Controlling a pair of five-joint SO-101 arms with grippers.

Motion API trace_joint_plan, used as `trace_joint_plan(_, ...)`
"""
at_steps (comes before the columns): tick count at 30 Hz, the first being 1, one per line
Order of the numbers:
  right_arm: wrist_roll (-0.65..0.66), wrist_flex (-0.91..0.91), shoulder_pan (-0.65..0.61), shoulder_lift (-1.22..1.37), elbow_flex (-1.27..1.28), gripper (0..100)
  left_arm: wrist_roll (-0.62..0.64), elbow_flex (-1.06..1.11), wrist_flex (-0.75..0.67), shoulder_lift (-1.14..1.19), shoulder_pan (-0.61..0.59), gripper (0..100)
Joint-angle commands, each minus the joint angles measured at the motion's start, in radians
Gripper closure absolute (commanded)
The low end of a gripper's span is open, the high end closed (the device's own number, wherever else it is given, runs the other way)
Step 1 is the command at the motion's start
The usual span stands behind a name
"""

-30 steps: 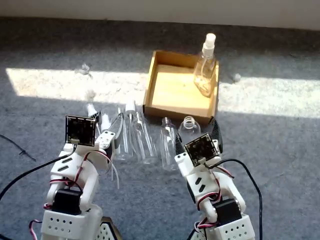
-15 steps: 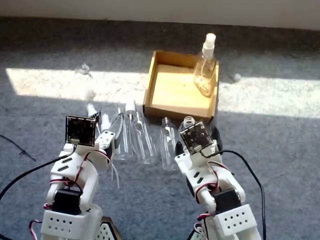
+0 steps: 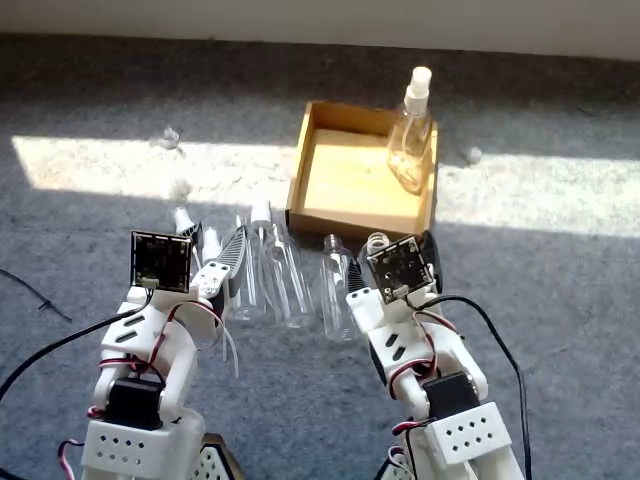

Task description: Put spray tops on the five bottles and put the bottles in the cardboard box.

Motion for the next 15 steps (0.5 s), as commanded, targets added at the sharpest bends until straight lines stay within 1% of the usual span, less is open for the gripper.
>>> trace_joint_plan(1, -0.006, -0.016, -0.008, 0.007, -0.054, 63.7, -0.005, -0.005, -0.023, -0.012, -0.002, 80)
trace_joint_plan(5, -0.008, 0.053, -0.008, 0.007, -0.062, 63.7, -0.005, -0.005, -0.023, -0.012, -0.002, 80)
trace_joint_plan(15, -0.008, 0.062, -0.008, 0.008, -0.061, 63.7, -0.005, -0.005, -0.023, -0.012, -0.002, 80)
